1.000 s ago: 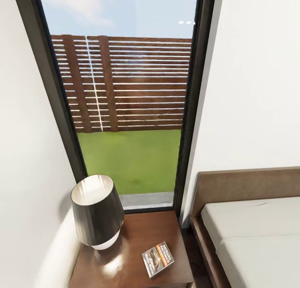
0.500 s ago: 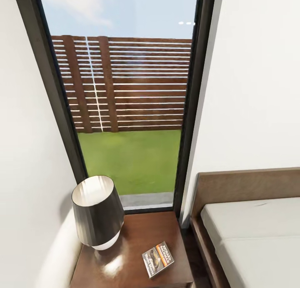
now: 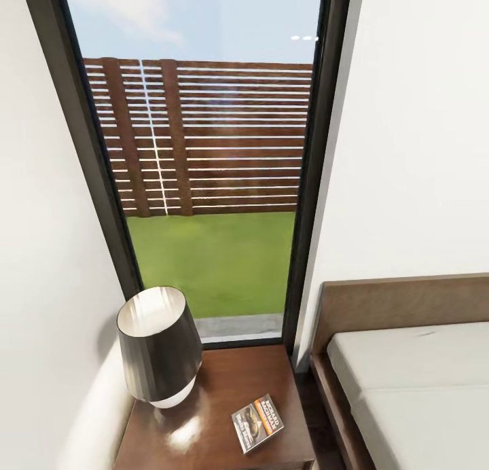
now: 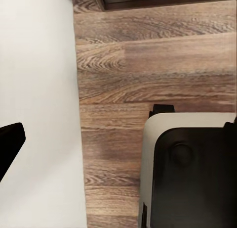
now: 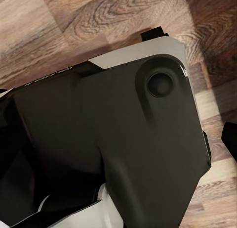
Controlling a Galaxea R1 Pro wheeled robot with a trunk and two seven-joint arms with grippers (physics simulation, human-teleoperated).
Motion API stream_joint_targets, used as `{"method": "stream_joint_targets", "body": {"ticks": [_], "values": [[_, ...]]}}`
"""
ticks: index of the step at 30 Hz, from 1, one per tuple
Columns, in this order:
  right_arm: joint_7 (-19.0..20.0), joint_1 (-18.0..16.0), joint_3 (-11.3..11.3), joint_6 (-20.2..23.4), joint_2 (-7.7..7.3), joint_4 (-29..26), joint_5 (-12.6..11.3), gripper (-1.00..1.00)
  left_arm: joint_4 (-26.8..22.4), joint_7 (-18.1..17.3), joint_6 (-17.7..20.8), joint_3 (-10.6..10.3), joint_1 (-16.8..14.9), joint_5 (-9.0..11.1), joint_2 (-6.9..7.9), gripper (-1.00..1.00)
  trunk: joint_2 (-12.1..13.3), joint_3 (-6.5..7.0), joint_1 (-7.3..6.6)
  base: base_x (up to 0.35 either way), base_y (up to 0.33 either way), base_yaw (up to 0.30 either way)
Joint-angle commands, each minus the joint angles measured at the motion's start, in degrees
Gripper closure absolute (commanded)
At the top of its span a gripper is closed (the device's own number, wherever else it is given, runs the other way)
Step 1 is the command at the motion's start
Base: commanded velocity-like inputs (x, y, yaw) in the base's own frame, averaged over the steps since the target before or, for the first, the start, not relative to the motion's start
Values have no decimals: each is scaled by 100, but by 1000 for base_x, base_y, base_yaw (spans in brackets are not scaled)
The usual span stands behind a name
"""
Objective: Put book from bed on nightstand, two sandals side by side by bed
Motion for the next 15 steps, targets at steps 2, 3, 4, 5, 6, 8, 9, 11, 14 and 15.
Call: {"method": "stream_joint_targets", "body": {"ticks": [2, 3, 4, 5, 6, 8, 9, 11, 14, 15], "values": [[21, -7, -44, 3, -3, 12, -15, -100, -14, 18, -10, -48, -3, 34, 0, -100, -6, -8, 1, 0, 0, 0], [21, -7, -44, 3, -3, 12, -15, -100, -19, 18, -10, -48, -4, 33, -1, -100, -6, -8, 1, 0, 0, 0], [21, -7, -44, 3, -3, 12, -15, -100, -21, 18, -11, -48, -4, 32, -2, -100, -6, -8, 1, 0, 0, 0], [21, -7, -44, 3, -3, 12, -15, -100, -23, 18, -11, -48, -5, 31, -2, -100, -6, -8, 1, 0, 0, 0], [21, -7, -44, 3, -3, 12, -15, -100, -21, 18, -11, -48, -6, 31, -1, -100, -6, -8, 1, 0, 0, 0], [21, -7, -44, 3, -3, 12, -15, -100, -15, 18, -11, -48, -6, 33, 3, -100, -6, -8, 1, 0, 0, 0], [21, -7, -44, 3, -3, 12, -15, -100, -13, 18, -11, -48, -6, 32, 5, -100, -6, -8, 1, 0, 0, 0], [21, -7, -44, 3, -3, 12, -15, -100, -9, 18, -12, -50, -7, 33, 7, -100, -6, -8, 1, 0, 0, 0], [21, -7, -44, 3, -3, 12, -15, -100, -2, 18, -12, -53, -3, 31, 6, -100, -6, -8, 1, 0, 0, 0], [21, -7, -44, 3, -3, 12, -15, -100, -1, 18, -12, -54, -2, 31, 6, -100, -6, -8, 1, 0, 0, 0]]}}
